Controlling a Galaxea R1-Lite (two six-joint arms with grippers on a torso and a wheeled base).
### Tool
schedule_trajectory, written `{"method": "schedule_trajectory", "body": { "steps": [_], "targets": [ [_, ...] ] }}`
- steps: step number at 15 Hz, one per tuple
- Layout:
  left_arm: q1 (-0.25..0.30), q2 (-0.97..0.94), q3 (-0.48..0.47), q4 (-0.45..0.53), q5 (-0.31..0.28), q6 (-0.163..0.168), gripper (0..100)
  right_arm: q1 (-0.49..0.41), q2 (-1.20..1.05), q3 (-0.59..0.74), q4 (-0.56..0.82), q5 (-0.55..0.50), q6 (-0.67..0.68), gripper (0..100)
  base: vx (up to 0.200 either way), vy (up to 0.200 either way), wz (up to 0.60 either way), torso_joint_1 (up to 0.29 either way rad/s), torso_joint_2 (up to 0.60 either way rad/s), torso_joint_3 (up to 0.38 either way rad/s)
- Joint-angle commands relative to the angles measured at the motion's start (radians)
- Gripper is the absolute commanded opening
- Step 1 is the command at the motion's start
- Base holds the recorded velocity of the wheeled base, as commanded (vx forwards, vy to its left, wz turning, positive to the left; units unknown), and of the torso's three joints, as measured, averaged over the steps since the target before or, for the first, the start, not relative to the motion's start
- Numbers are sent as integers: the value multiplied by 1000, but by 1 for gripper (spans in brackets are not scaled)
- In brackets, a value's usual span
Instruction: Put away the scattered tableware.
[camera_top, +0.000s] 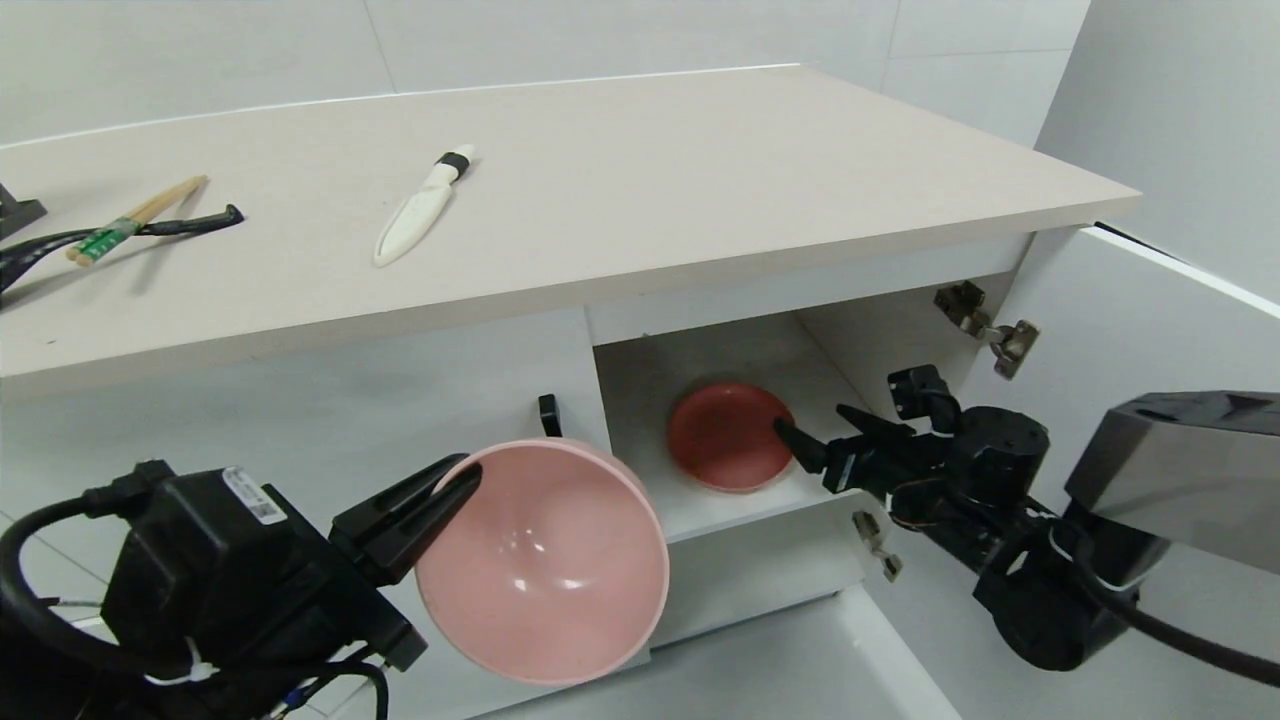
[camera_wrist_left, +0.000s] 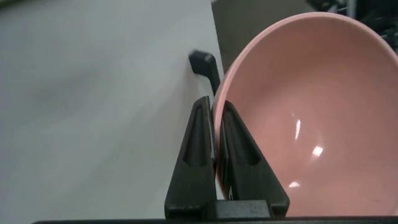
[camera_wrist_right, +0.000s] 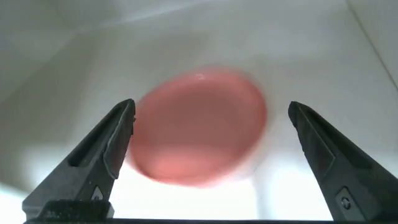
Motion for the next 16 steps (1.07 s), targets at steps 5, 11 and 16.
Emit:
{"method": "schedule_trajectory", "body": {
  "steps": [5,11,16],
  "targets": [
    [-225,83,-108,-1,144,36,0,49,-338,362,-1,-1,-74,100,0,0,0,0,0,0],
    [-275,262,-235,-1,256,38,0,43,-444,451,-1,-3,-140,100,0,0,0,0,0,0],
    [-285,440,-391,-1,344,36,0,32,-477,445,-1,-26,-253,100,0,0,0,0,0,0]
  ]
}}
